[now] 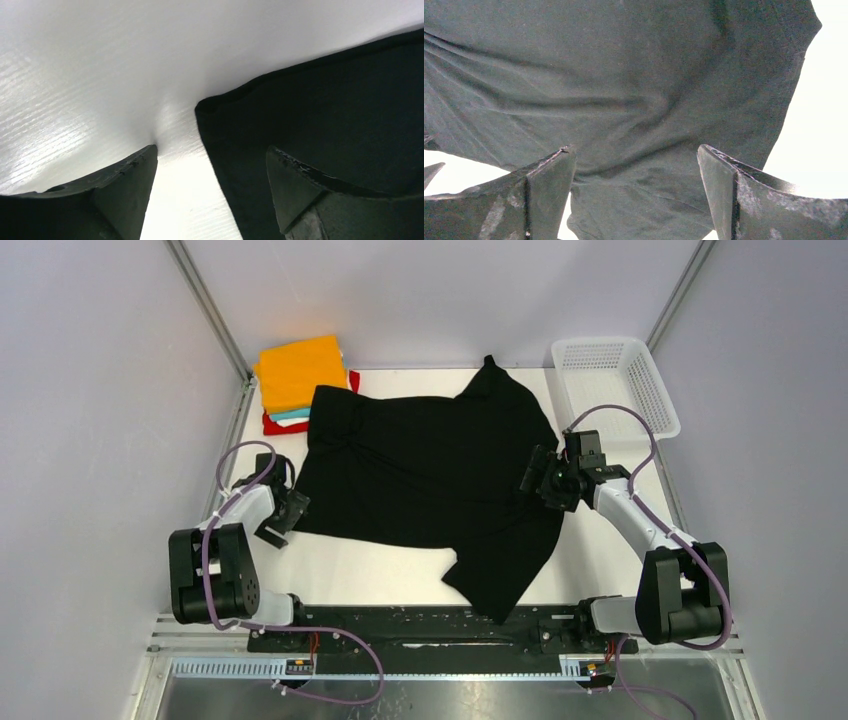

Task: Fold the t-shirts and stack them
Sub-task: Flatten out the tshirt, then grab the side of the flattened tshirt closest away from the robot with both arms

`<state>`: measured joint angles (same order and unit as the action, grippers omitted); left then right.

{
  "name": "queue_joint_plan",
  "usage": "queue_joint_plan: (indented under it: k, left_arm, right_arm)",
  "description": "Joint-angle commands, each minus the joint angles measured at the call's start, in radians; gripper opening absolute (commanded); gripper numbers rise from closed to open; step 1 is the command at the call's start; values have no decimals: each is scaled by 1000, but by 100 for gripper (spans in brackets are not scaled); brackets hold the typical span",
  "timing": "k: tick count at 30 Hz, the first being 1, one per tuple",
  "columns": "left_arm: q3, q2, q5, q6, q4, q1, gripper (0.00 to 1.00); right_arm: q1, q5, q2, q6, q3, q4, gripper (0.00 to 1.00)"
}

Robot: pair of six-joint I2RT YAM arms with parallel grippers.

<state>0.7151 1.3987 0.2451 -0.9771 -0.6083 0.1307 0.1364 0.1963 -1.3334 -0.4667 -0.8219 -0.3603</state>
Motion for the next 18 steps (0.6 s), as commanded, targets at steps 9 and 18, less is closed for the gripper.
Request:
queue_joint_plan:
  k: [9,18]
  left_arm:
    - [77,167,-29,-38,107,6,46]
    - [73,167,-51,-20,120,5,0]
  right_arm:
    - [2,-12,-1,10,-34,-1,99]
    - [2,-19,3,19,-35,-11,99]
